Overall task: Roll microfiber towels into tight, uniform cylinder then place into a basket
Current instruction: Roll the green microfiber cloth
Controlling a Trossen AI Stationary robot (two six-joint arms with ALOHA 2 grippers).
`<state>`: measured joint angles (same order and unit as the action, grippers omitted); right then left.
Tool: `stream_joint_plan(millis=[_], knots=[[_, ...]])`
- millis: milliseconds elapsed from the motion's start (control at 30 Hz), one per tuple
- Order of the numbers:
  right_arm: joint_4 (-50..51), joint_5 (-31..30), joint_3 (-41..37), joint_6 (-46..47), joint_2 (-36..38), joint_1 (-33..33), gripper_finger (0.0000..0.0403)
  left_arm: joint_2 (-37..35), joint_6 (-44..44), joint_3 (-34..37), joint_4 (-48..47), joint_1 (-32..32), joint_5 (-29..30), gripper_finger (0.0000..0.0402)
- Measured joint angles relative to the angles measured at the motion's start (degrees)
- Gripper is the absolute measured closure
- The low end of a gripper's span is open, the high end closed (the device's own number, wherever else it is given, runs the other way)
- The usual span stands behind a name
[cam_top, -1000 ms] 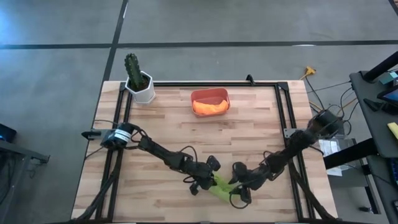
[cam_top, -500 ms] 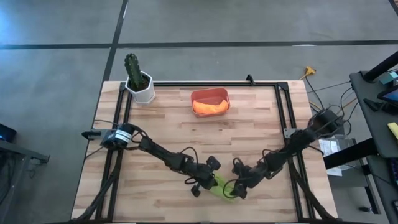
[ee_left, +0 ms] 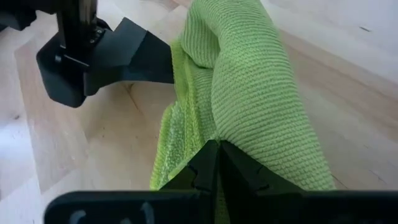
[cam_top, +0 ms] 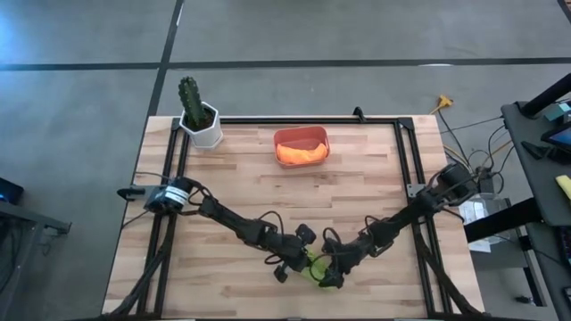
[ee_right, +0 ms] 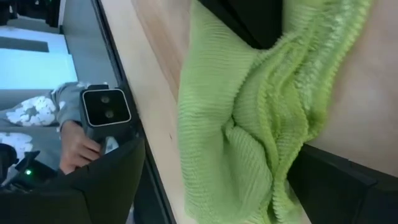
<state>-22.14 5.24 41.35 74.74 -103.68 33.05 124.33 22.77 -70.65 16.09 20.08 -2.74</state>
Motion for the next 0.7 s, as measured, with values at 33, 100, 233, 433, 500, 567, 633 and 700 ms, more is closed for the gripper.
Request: stream_joint_plan(millis=[33,100,233,433,500,567,633,700], knots=[[-0.02,0.21,0.34,-0.48,-0.37,-0.22,0.004,0.0,-0.02,0.0,-0.03,0.0,-0.06,0.0396],[0.05,0.56,0.74,-1.88,-0.5,-0.57,0.004,0.0,0.02,0.02,0.27,0.0,-0.05,0.0395],[2.55,0.47,2.06,-5.16,-0.39,-1.6,0.004,0.0,0.04,0.02,0.36,0.0,-0.03,0.0395],[14.93,-0.15,7.01,-9.62,-1.65,-2.33,0.0086,0.0,-0.01,0.02,0.35,-0.02,-0.06,0.0395],[18.11,-0.75,9.19,-10.9,-3.17,-2.31,0.011,0.0,-0.03,0.02,0.21,-0.02,-0.07,0.0395],[20.35,-1.1,11.64,-13.05,-4.71,-2.33,0.0136,0.0,-0.03,0.02,-0.03,-0.02,-0.05,0.0395],[24.19,-1.65,14.55,-15.46,-6.02,-2.35,0.0161,-0.02,-0.03,-0.07,-0.72,-0.04,-0.05,0.0395],[29.52,-2.06,17.58,-18.03,-6.98,-2.38,0.0187,-0.16,-0.05,-0.11,-1.29,-0.04,0.05,0.0395]])
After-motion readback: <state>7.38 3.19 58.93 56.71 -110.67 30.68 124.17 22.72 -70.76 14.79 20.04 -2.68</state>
